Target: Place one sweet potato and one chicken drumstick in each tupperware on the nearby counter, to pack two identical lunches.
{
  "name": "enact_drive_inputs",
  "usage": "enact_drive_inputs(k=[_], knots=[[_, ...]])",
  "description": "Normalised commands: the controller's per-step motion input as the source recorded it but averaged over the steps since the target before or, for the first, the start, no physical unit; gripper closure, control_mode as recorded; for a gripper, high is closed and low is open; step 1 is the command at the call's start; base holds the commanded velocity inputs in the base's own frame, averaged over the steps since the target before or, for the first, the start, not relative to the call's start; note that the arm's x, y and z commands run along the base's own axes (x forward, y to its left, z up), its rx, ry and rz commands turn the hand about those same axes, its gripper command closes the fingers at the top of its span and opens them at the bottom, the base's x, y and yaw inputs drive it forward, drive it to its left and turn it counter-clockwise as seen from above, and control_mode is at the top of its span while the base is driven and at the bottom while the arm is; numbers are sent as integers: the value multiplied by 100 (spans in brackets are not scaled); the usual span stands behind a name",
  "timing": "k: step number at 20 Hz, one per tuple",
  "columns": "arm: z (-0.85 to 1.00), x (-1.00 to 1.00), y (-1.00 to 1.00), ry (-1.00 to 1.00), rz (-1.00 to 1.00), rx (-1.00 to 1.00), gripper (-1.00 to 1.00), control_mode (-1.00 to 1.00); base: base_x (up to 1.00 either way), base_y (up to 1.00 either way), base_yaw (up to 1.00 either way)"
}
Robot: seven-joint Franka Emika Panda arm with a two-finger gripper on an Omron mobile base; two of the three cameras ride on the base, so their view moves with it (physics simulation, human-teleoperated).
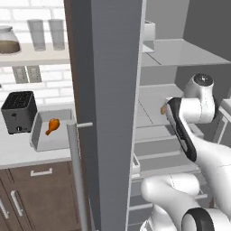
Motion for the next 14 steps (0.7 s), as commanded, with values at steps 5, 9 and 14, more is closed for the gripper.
enact_drive_inputs(k=[5,9,14], knots=[[-30,80,-12,2,0,0,-100,-100,0,0,0],[-57,74,-5,0,0,0,-100,-100,0,0,0],[-28,81,-15,0,0,1,-100,-100,0,0,0]])
